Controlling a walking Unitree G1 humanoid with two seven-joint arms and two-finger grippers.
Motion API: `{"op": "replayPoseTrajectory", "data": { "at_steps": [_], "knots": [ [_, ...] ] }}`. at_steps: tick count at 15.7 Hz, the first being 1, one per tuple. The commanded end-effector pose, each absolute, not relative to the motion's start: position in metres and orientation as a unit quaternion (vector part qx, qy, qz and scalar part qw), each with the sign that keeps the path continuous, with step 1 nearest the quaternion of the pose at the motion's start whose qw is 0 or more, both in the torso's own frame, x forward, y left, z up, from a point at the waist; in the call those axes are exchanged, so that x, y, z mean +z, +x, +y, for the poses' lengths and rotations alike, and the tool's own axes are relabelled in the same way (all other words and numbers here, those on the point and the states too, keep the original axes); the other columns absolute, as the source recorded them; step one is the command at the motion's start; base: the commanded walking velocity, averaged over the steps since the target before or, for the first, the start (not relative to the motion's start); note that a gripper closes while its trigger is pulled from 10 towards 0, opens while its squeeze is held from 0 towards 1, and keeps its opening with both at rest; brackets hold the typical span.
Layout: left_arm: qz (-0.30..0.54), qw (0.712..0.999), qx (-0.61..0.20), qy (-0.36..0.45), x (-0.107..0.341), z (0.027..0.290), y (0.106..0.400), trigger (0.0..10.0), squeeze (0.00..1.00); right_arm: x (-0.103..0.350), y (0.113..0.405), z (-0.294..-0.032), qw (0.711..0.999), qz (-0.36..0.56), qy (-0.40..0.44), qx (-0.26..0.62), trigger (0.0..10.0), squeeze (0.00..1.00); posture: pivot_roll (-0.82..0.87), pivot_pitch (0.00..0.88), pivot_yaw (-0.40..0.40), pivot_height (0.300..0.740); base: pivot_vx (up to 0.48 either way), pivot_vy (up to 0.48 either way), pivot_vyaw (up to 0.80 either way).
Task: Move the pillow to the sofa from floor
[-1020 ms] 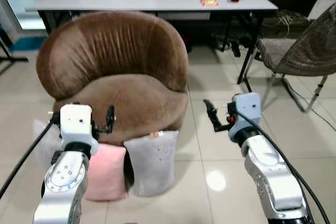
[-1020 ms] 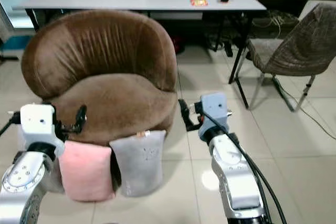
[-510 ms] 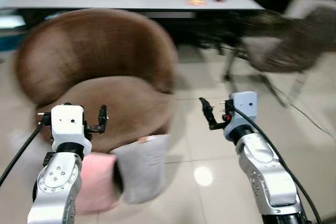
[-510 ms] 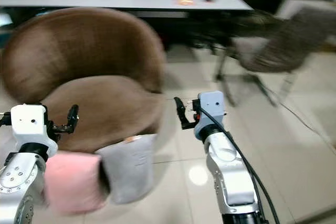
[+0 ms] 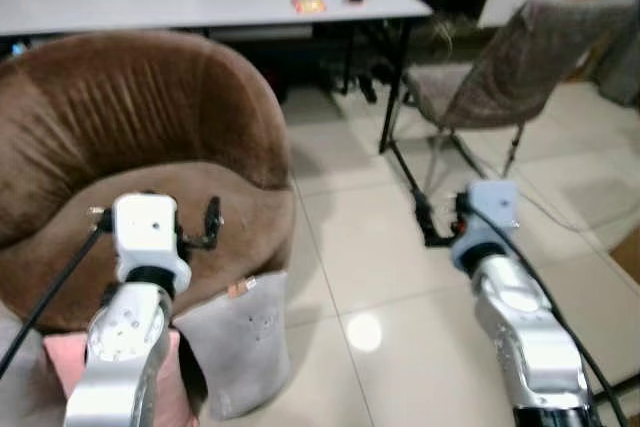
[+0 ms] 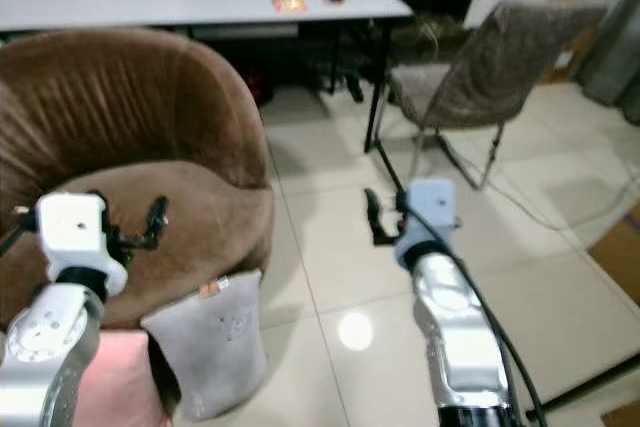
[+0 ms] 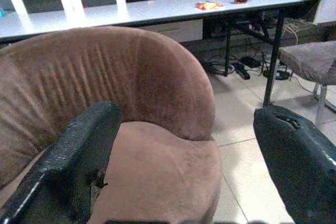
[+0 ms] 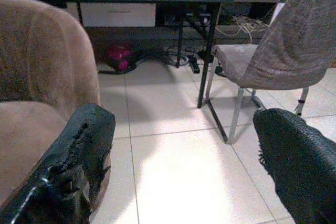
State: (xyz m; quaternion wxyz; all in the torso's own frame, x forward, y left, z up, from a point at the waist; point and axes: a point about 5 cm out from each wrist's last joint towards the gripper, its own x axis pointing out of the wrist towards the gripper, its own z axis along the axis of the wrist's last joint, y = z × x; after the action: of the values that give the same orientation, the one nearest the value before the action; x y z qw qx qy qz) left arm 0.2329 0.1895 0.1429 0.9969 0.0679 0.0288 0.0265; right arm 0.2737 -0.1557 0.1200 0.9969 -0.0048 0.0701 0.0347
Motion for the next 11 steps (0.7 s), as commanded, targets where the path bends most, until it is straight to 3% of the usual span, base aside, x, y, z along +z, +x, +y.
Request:
{"op": "replayPoseTrajectory", "data": {
  "at_steps": [1, 3, 8, 11],
  "knots": [
    [0.031, 0.996, 0.034, 0.074, 0.1436, 0.194, 0.2326, 10.0, 0.0, 0.1256, 0.2752, -0.145, 0.997, 0.057, 0.001, 0.055, 10.0, 0.0, -0.01, 0.0, -0.024, 0.74, 0.262, 0.0, 0.0],
    [0.031, 0.996, 0.033, 0.073, 0.1437, 0.1942, 0.2334, 10.0, 0.0, 0.1263, 0.2758, -0.1381, 0.995, 0.056, -0.014, 0.085, 10.0, 0.0, -0.01, 0.0, -0.026, 0.74, 0.259, 0.0, 0.0],
    [0.031, 0.997, 0.044, 0.061, 0.144, 0.1961, 0.2333, 10.0, 0.0, 0.1264, 0.2797, -0.1375, 0.995, 0.054, -0.035, 0.081, 10.0, 0.0, 0.0, 0.0, -0.032, 0.74, 0.261, 0.0, 0.8],
    [0.031, 0.997, 0.041, 0.062, 0.1444, 0.1953, 0.2333, 10.0, 0.0, 0.1264, 0.2829, -0.1391, 0.996, 0.059, -0.011, 0.06, 10.0, 0.0, 0.0, 0.0, -0.033, 0.74, 0.276, 0.0, 0.0]
  ]
}}
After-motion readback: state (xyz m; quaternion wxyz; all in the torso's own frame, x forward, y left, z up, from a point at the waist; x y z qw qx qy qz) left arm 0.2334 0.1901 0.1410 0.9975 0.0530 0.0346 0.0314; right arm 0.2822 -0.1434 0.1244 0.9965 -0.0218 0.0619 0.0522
